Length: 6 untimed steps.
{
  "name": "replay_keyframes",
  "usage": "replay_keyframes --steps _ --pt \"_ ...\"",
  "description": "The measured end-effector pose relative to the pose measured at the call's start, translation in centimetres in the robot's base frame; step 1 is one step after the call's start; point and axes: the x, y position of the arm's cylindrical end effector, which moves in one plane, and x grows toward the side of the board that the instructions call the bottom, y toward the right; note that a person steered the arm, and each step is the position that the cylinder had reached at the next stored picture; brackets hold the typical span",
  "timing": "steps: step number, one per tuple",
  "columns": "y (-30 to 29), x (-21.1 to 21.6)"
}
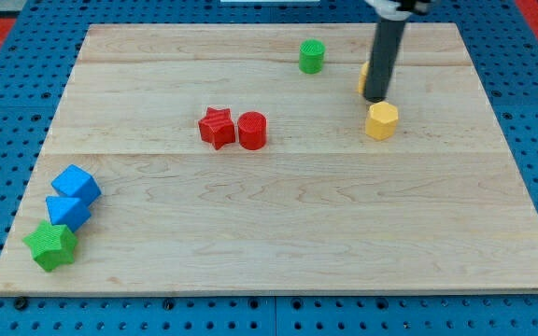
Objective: Push yellow heart towards center of the board
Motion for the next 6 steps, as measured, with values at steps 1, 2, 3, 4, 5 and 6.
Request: replay_keyframes --steps 1,2,3,4,5,6 --pt "2.1 -4.5" --pt "-7.8 -6.0" --pt "-15.2 -5.6" --pt "-5.8 -5.2" --pt "-0.3 -4.2" --pt "-10.4 -3.7"
